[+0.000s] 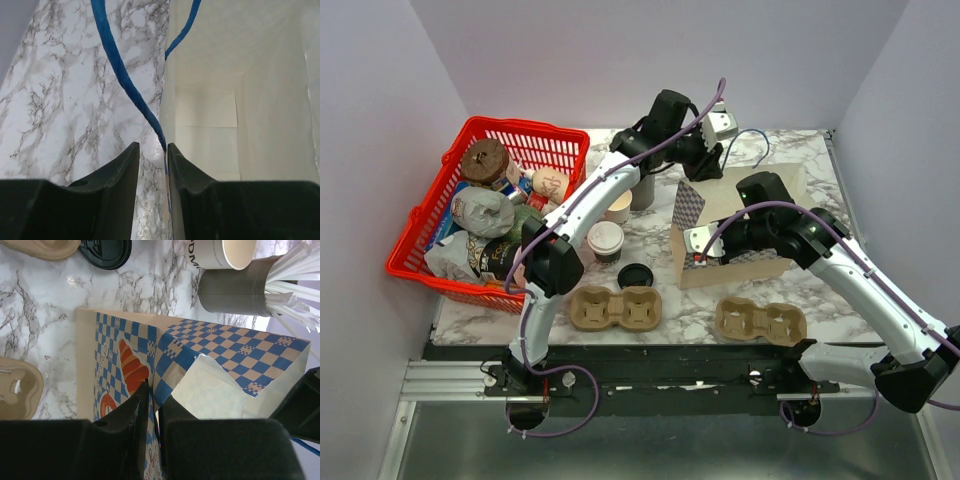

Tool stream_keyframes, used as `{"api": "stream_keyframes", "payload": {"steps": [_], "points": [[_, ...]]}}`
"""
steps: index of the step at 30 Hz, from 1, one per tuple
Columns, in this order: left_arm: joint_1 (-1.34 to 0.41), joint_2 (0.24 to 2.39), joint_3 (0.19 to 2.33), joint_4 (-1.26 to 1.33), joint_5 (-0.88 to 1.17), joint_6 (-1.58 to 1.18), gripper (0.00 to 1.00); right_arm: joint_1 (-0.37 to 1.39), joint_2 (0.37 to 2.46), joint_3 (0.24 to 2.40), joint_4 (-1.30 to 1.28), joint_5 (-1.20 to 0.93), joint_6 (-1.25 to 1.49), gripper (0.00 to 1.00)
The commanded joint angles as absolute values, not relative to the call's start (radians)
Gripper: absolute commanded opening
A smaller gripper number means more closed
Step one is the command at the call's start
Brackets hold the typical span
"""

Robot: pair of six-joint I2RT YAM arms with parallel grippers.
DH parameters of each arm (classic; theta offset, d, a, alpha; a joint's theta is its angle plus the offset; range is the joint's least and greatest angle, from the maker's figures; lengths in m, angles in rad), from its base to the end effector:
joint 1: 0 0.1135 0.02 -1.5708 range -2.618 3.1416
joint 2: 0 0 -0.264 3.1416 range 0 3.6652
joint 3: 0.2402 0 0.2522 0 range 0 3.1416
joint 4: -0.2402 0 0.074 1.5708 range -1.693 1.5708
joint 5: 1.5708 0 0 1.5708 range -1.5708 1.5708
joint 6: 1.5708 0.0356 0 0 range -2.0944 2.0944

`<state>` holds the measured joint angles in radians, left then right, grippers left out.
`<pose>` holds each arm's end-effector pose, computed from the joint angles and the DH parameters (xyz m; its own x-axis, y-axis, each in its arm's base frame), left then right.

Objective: Pack the takeout coffee

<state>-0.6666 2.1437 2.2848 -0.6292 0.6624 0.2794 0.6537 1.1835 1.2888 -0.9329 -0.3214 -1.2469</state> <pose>0.3695 -0.3185 0.3813 -0.1021 0.3570 -0.9285 0.9806 0.1929 -0.0337 0.1762 0.1491 0.3640 0.5218 -0.7333 -0.4359 -0.7918 -0.2261 -0.5674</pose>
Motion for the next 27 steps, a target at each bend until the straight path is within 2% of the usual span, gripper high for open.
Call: {"api": "stream_keyframes", "payload": {"steps": [1,2,4,6,8,9,11,18,22,24,26,27], "points": [[-0.675,2.172,2.324,-0.680,0.693,0.290,0.22,0.660,1.170,1.279,-0.894,-0.301,-1.236,0.21],[-0.675,2.171,2.322,-0.673,0.699,0.285,0.14,0.660,1.172,1.281,-0.896,-0.298,-1.236,0.20],[-0.673,2.168,2.324,-0.652,0.709,0.279,0.12,0.660,1.177,1.284,-0.891,-0.295,-1.230,0.21],[-0.673,2.164,2.330,-0.634,0.712,0.270,0.18,0.660,1.181,1.287,-0.894,-0.296,-1.223,0.21],[-0.675,2.157,2.330,-0.606,0.715,0.268,0.34,0.660,1.189,1.290,-0.894,-0.302,-1.213,0.22],[-0.673,2.157,2.330,-0.597,0.716,0.268,0.37,0.660,1.193,1.295,-0.894,-0.305,-1.212,0.22],[-0.673,2.160,2.339,-0.588,0.719,0.268,0.37,0.660,1.200,1.302,-0.896,-0.307,-1.207,0.23],[-0.673,2.174,2.338,-0.565,0.767,0.226,0.26,0.660,1.215,1.319,-0.899,-0.308,-1.198,0.24],[-0.673,2.171,2.326,-0.532,0.779,0.186,0.06,0.660,1.216,1.319,-0.899,-0.311,-1.186,0.24],[-0.673,2.166,2.322,-0.525,0.775,0.181,0.03,0.660,1.219,1.318,-0.894,-0.313,-1.174,0.24],[-0.673,2.158,2.321,-0.532,0.764,0.190,0.00,0.660,1.224,1.331,-0.891,-0.307,-1.142,0.26],[-0.670,2.155,2.319,-0.540,0.759,0.216,0.00,0.660,1.226,1.356,-0.879,-0.296,-1.117,0.32]]}}
